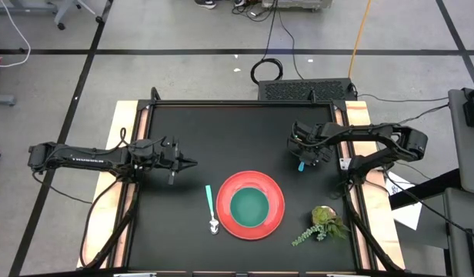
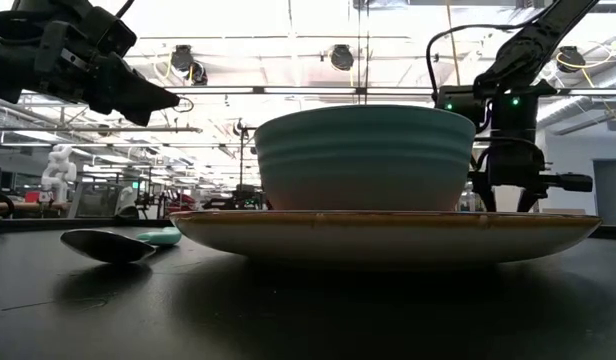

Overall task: Set table place
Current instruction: Put the light blue fork on the orange plate to the right of the green bowl

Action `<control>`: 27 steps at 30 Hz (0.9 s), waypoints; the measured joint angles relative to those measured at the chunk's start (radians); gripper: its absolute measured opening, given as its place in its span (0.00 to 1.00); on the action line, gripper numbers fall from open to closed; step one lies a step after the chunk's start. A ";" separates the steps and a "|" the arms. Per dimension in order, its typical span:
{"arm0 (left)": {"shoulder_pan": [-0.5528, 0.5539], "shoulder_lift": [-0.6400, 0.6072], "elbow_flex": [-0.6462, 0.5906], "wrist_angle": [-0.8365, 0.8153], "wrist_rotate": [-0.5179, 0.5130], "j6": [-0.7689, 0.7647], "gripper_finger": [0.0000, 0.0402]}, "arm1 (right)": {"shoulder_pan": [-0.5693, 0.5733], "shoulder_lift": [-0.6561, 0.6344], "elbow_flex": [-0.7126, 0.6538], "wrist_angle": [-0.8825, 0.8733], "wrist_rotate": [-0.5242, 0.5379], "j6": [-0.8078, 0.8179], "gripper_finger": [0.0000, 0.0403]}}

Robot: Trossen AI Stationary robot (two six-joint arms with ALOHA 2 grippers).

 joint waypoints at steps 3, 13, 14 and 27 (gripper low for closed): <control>0.000 0.000 0.000 -0.001 0.000 -0.002 0.06 | 0.000 0.000 0.000 -0.005 0.000 0.000 0.16; 0.000 0.000 0.000 -0.001 0.000 -0.004 0.06 | 0.000 0.001 0.000 0.002 -0.001 0.044 0.02; 0.000 0.000 0.000 -0.001 0.000 -0.004 0.06 | 0.000 0.001 0.000 0.005 -0.001 0.057 0.03; 0.000 0.000 0.000 -0.002 0.000 -0.004 0.06 | 0.010 -0.098 -0.003 0.085 -0.016 0.132 0.01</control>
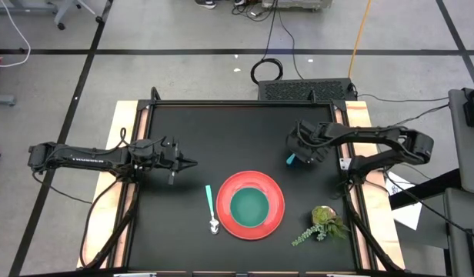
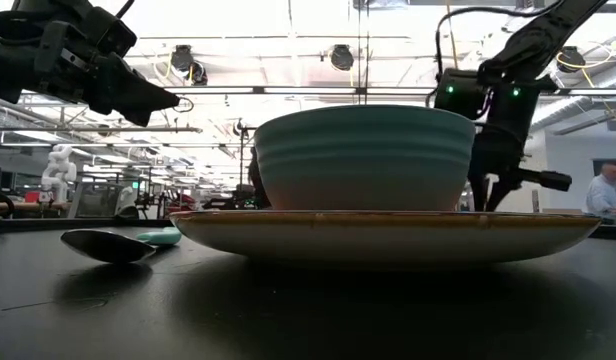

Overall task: Set table place
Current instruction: Put the light blue fork on the orange plate to the right of the green bowl

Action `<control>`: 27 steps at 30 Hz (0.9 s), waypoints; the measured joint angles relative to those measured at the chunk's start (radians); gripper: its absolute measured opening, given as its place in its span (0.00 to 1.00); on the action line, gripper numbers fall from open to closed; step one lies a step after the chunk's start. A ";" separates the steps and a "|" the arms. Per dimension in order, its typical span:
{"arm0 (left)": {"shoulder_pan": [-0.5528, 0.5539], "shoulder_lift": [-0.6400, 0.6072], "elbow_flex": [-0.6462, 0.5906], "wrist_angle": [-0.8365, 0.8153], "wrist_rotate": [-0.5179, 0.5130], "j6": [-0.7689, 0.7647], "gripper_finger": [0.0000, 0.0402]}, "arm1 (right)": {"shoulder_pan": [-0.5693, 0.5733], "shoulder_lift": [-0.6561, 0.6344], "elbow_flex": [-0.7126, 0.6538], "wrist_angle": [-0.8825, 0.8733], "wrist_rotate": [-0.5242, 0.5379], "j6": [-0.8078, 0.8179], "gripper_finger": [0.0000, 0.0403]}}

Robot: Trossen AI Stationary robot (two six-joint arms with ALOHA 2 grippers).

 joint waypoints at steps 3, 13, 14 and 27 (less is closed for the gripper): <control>0.000 0.000 0.000 0.000 0.000 0.000 0.06 | 0.015 -0.036 0.001 0.006 0.007 0.005 0.01; 0.000 0.000 0.000 0.003 0.000 0.000 0.06 | 0.101 -0.093 0.002 0.050 0.039 0.132 0.01; 0.000 0.000 0.000 0.003 0.000 0.000 0.06 | 0.114 -0.096 0.003 0.062 0.042 0.151 0.01; 0.000 0.000 0.000 0.005 0.000 -0.004 0.06 | 0.150 -0.097 0.037 0.037 0.044 0.343 0.01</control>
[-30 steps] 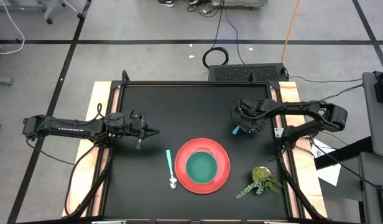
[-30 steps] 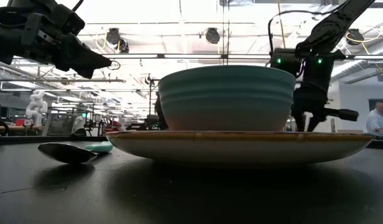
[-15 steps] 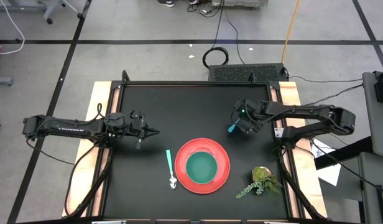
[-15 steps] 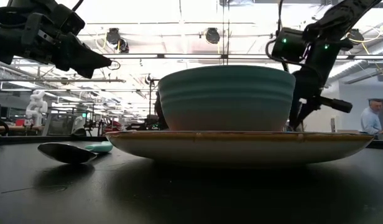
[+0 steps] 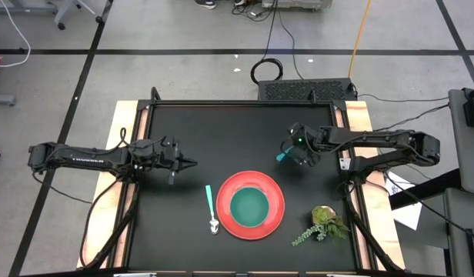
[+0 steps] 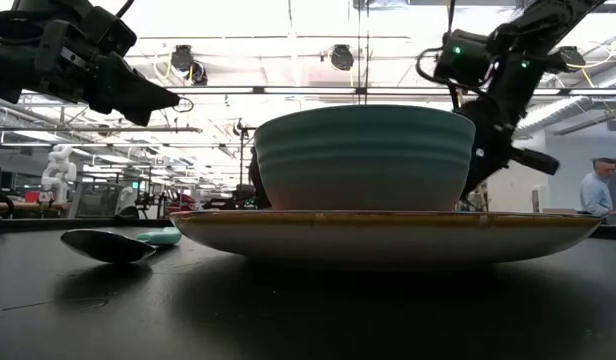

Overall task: Set table place
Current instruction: Put the light blue fork on the orange plate to the right of the green bowl

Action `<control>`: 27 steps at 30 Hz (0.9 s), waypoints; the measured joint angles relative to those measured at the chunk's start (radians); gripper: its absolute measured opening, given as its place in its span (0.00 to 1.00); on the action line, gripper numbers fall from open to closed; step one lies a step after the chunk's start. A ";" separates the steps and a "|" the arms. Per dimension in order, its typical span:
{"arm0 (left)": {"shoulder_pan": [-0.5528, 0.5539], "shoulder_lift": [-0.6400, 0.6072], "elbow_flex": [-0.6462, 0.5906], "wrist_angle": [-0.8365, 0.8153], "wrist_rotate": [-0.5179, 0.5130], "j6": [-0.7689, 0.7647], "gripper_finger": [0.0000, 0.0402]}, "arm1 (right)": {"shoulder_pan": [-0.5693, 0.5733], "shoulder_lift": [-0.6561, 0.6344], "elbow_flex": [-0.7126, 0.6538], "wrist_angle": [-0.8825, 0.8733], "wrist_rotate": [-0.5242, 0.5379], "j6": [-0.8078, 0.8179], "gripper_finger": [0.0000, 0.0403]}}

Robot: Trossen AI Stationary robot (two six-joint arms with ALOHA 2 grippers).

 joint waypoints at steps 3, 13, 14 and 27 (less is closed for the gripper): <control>0.000 0.000 0.000 0.000 0.000 0.000 0.06 | 0.009 0.000 0.047 -0.003 0.000 0.053 0.00; 0.000 0.000 0.000 0.000 0.000 -0.001 0.06 | 0.020 -0.001 0.099 -0.036 -0.002 0.078 0.00; 0.000 0.000 0.000 0.000 0.000 -0.001 0.06 | 0.021 -0.001 0.099 -0.038 -0.002 0.084 0.00; 0.000 0.000 0.000 0.000 0.001 -0.004 0.06 | 0.171 -0.001 0.266 -0.135 -0.006 0.516 0.00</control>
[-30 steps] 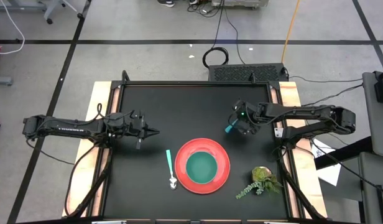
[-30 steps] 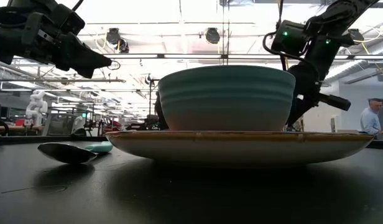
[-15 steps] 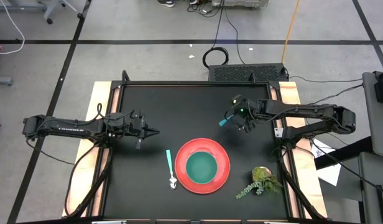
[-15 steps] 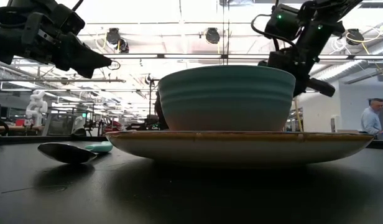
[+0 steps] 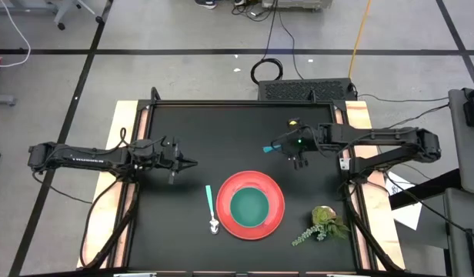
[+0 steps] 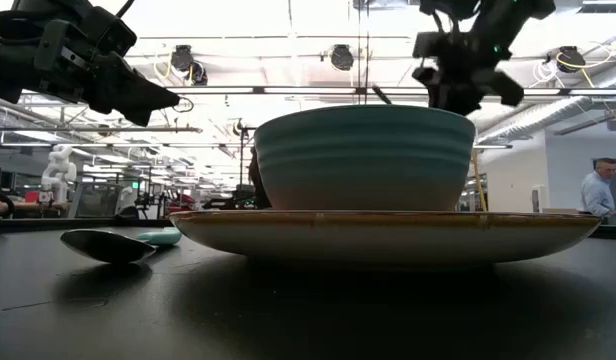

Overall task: Set table place
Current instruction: Put the light blue fork on the orange plate to the right of the green bowl

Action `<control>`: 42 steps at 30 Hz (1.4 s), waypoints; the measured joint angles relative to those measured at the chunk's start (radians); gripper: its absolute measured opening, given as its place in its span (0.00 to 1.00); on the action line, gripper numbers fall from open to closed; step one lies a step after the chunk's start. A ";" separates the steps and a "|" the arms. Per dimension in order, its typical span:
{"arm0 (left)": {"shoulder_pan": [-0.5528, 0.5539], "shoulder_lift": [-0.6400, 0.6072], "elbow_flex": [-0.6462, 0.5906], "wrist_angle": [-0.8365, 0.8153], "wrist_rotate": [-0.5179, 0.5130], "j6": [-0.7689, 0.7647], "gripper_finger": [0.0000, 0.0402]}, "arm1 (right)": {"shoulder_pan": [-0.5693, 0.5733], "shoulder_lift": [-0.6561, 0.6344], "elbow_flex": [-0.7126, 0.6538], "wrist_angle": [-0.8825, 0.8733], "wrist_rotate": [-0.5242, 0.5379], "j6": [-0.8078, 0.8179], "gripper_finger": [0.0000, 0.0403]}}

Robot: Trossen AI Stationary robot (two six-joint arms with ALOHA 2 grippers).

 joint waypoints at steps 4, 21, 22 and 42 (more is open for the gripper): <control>0.000 0.000 0.000 0.000 0.000 -0.015 0.06 | 0.057 0.000 0.005 0.019 -0.003 0.102 0.00; -0.001 0.000 0.000 0.000 0.004 -0.022 0.06 | 0.286 -0.006 0.005 0.015 0.059 0.304 0.00; -0.001 0.000 0.000 0.000 0.004 -0.022 0.06 | 0.287 -0.007 0.005 0.016 0.075 0.303 0.00; -0.001 0.000 0.000 0.004 0.021 -0.025 0.06 | 0.287 -0.382 -0.296 0.376 0.016 0.318 0.00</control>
